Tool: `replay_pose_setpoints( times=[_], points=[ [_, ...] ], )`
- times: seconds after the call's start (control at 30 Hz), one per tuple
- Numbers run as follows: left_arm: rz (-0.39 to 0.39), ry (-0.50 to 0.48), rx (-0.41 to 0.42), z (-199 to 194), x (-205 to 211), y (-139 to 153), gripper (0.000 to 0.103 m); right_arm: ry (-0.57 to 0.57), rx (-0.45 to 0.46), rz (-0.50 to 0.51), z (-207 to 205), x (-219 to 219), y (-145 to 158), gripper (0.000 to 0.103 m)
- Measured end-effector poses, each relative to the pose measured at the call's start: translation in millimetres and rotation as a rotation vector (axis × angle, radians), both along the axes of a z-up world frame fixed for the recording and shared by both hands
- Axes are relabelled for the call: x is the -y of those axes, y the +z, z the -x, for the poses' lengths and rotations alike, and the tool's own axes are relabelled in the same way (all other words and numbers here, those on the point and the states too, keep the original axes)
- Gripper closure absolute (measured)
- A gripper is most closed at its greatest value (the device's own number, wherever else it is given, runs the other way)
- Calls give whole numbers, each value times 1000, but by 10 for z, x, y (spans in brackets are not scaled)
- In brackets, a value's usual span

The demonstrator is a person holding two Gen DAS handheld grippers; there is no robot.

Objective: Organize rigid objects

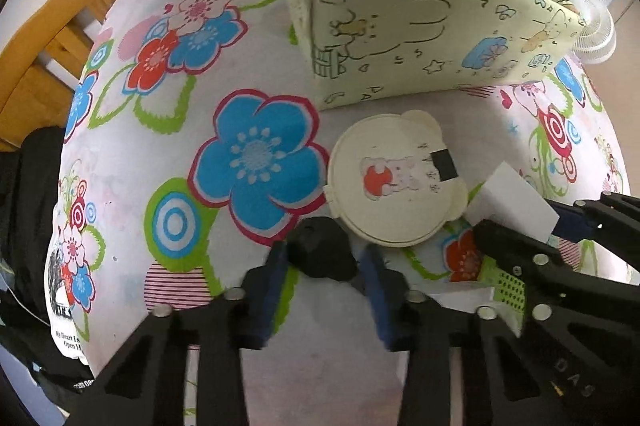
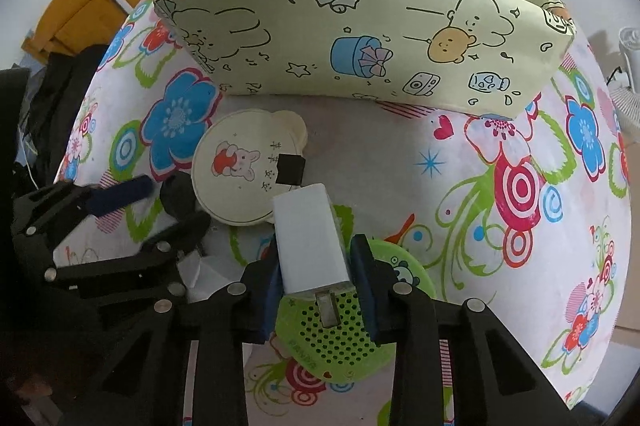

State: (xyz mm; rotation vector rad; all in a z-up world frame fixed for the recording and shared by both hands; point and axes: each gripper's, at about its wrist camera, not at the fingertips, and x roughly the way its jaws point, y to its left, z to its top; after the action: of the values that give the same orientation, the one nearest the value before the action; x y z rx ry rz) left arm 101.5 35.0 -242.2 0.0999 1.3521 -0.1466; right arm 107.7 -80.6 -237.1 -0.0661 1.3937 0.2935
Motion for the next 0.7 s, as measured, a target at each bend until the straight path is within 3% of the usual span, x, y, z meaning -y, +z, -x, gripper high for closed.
replay_pose_setpoints(
  times=[0.13,0.37,0.7],
  points=[
    [29,24,-4,-4,-45,38,69,-14,-7,-10,-14,3,-5,67],
    [21,13,25,12,-66,220,69,-12,2,-25,7,27,69,74],
    [13,6,72,30,65,496,69,-13,38,-44,21,55,235,74]
  ],
)
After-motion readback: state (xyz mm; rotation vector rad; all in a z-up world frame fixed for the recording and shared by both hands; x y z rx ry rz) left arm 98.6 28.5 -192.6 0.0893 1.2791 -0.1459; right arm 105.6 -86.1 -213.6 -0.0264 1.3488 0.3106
